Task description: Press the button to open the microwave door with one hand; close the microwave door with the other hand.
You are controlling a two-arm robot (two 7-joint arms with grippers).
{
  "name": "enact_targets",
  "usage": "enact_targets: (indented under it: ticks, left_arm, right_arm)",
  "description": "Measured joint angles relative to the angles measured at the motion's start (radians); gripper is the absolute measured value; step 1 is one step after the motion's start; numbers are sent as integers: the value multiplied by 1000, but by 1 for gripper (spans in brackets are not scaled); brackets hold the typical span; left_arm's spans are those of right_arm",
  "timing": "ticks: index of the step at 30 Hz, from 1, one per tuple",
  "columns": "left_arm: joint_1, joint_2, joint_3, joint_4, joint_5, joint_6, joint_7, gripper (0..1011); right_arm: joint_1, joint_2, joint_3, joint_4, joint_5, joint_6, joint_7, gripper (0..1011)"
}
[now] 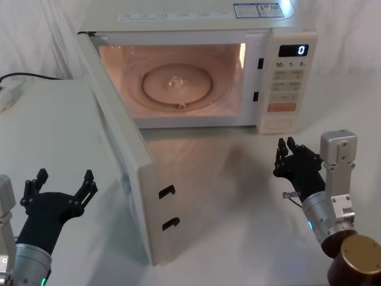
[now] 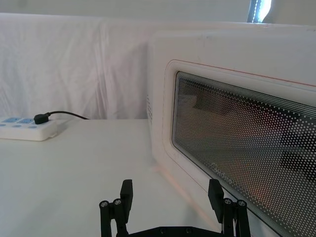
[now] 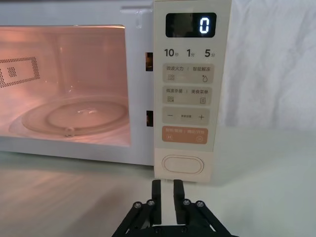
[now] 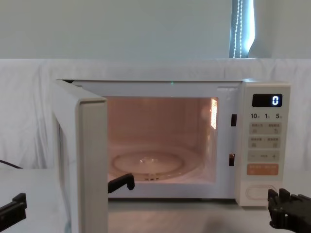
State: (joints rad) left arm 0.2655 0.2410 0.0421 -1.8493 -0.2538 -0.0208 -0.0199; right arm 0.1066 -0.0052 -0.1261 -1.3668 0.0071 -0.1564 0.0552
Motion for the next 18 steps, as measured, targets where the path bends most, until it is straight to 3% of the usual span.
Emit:
enact_targets:
  ticks: [9,18]
  left_arm:
    - [0,0,0,0,0,0,0,992]
    - [0,0,0,0,0,0,0,769]
  right_arm:
    - [1,0,0,0,-1,2,-1,389]
    - [1,0,0,0,-2,3,-1,694]
